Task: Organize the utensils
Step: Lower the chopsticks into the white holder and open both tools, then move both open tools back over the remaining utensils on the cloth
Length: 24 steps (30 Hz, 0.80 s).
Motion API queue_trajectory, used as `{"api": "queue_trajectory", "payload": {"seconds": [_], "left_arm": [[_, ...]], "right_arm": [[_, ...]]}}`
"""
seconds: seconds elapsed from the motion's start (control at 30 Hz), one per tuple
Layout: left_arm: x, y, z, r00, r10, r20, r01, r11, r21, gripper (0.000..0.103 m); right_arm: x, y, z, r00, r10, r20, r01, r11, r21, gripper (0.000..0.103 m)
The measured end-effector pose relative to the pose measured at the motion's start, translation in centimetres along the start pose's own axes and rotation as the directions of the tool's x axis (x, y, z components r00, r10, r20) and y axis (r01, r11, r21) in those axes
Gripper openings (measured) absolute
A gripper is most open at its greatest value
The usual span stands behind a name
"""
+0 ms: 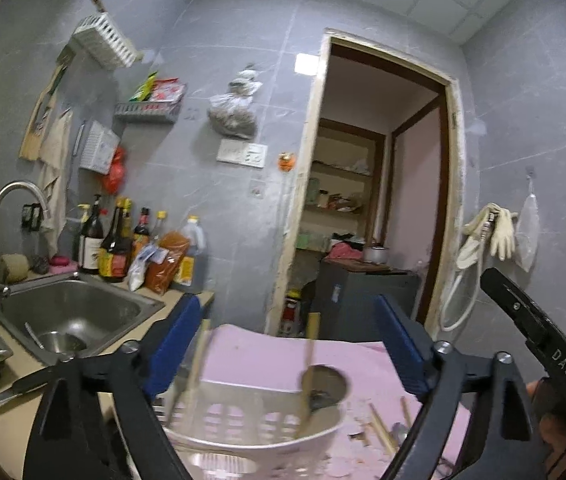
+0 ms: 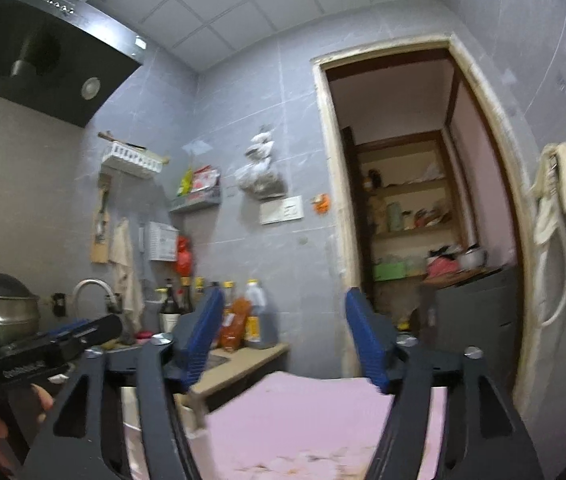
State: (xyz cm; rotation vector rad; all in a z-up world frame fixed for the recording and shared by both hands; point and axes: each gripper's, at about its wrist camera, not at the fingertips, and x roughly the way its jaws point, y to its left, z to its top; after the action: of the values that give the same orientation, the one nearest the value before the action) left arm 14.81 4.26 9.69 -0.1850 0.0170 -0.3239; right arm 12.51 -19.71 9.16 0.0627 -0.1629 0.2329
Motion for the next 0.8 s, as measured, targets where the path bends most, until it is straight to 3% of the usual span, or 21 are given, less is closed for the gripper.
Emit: {"api": "queue_trajectory", "payload": {"seconds": [0.17, 0.3, 0.53, 0.8], "left_arm": [[0.0, -3.3, -0.4, 0.998, -0.057, 0.005, 0.057, 0.998, 0.021, 0.098], [0.3, -5.7, -1.1, 0.994, -0.103, -0.02, 0.104, 0.994, 0.046, 0.101], [1.6, -9.0, -3.2, 0.983, -0.143, -0.119, 0.157, 0.98, 0.124, 0.101], [3.6, -10.8, -7.3, 0.943, -0.116, -0.311, 0.182, 0.965, 0.191, 0.101]], "right_arm": [[-3.0, -2.8, 1.0, 0.996, -0.086, 0.009, 0.087, 0.995, -0.041, 0.085], [-5.1, -4.6, 0.9, 0.99, -0.143, -0.001, 0.142, 0.987, -0.074, 0.103], [-7.4, -7.3, 0.1, 0.979, -0.196, -0.053, 0.19, 0.977, -0.098, 0.103], [-8.0, -9.1, -1.8, 0.958, -0.201, -0.207, 0.179, 0.977, -0.119, 0.103]]}}
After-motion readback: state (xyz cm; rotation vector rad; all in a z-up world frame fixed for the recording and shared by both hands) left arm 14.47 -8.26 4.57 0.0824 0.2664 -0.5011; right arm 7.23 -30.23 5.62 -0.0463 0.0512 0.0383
